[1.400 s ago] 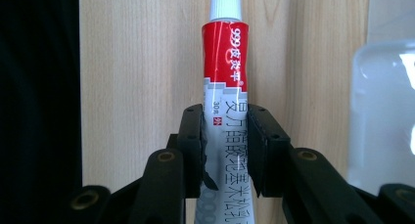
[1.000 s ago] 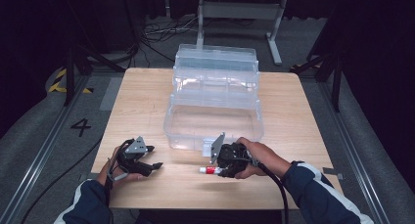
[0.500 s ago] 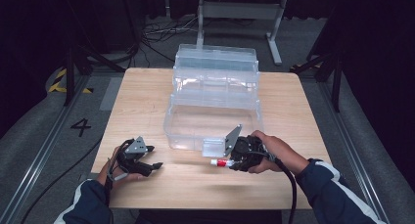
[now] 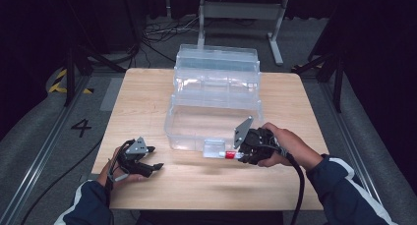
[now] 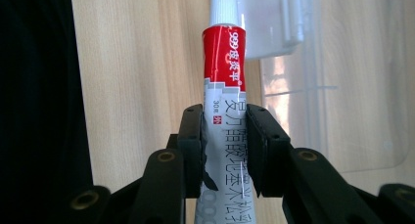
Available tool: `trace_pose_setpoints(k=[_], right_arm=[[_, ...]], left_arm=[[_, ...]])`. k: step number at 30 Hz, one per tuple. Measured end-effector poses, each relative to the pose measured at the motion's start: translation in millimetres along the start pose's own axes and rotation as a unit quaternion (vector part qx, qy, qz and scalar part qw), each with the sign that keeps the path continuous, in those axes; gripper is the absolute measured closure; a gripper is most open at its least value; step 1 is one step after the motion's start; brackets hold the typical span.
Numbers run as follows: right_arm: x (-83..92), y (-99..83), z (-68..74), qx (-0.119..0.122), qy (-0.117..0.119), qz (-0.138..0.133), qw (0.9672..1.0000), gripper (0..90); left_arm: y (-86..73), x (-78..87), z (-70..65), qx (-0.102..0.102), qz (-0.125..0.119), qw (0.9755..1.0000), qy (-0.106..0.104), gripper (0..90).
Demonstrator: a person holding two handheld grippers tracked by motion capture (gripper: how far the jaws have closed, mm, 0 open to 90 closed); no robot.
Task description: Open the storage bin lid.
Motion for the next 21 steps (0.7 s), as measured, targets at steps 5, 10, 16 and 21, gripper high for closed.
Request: trace_pose_setpoints(k=[5, 10, 16, 21], right_arm=[[9.9, -2.0, -7.8, -0.004, -0.008, -0.003, 1.0, 70.4], [18.6, -2.9, -14.6, -0.009, -0.014, -0.007, 0.9998, 70.4], [22.1, -3.2, -22.6, -0.013, -0.018, -0.008, 0.9997, 70.5], [22.0, -4.0, -30.6, -0.022, -0.017, -0.002, 0.9996, 70.5]], left_arm=[[0.0, 0.0, 0.0, 0.0, 0.0, 1.0, 0.0, 27.2], [0.0, 0.0, 0.0, 0.0, 0.0, 1.0, 0.0, 27.2], [0.0, 0.0, 0.0, 0.0, 0.0, 1.0, 0.0, 27.2], [0.0, 0.0, 0.0, 0.0, 0.0, 1.0, 0.0, 27.2]])
Point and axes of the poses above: each handheld gripper's, and its own axes: x roughly backward along the jaws, y roughly out of its top, z roughly to its left, the point moved 7 cm from there along -x, roughly forward along the jaws, and after that the axes turned 13 degrees about z, right-handed, at the moved point
